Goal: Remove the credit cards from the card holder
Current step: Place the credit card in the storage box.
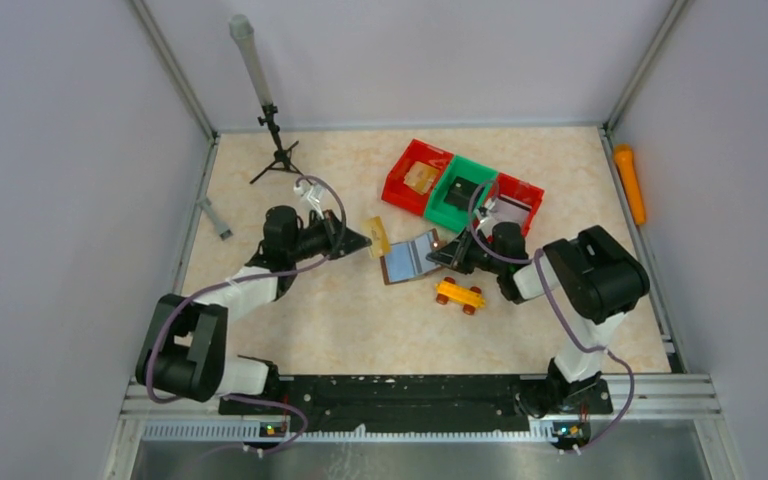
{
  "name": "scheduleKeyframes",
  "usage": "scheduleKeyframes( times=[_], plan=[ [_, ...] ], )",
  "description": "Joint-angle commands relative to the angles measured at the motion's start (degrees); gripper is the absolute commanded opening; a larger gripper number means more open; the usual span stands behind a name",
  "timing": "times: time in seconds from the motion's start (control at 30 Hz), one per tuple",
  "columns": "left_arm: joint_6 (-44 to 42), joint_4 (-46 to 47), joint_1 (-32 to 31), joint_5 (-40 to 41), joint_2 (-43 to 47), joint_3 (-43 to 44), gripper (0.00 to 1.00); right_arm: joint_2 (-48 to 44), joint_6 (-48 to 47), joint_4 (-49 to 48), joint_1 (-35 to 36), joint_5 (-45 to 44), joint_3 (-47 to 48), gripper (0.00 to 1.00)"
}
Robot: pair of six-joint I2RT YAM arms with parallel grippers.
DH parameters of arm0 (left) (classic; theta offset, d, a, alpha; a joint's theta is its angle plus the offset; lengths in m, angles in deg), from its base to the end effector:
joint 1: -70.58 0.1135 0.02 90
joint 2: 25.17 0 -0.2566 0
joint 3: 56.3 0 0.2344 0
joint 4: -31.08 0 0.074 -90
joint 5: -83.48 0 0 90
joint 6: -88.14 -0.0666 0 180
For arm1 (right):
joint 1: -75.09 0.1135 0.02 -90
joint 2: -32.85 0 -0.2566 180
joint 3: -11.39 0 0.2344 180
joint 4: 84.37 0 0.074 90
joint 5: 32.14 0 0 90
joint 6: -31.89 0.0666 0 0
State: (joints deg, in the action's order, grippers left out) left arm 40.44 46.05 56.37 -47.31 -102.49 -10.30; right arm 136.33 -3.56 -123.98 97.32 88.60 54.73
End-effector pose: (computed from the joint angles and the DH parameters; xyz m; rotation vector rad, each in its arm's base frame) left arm 0.2640 -0.1117 0.2070 0.0529 2.0043 -1.3173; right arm 0.2828 0.1524 0.1137 0.2008 2.1368 1.3620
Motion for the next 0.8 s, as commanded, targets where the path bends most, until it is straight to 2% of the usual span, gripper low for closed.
scheduleKeyframes(
  times=[0.0, 0.27, 0.43, 0.6, 0.77],
  plan=[
    [-3.18, -6.23, 0.29, 3.32, -1.55, 6.08, 0.0, -2.37, -3.07, 1.43, 1.52, -1.71, 1.25, 0.0],
    [-9.97, -24.27, -0.31, 9.01, -8.19, 22.15, 0.0, -4.1, -7.53, 6.82, 3.62, -4.91, 2.26, 0.0],
    [-17.62, -39.23, -2.58, 14.48, -15.98, 37.18, 0.0, -6.29, -10.44, 11.04, 4.3, -8.06, 2.94, 0.0],
    [-26.96, -51.54, -7.53, 25.38, -25.29, 54.75, 0.0, -7.74, -11.8, 12.9, 4.39, -9.57, 3.06, 0.0],
    [-33.18, -57.13, -12.0, 33.95, -33.77, 67.64, 0.0, -8.91, -12.29, 13.77, 4.42, -9.85, 3.14, 0.0]
  ],
)
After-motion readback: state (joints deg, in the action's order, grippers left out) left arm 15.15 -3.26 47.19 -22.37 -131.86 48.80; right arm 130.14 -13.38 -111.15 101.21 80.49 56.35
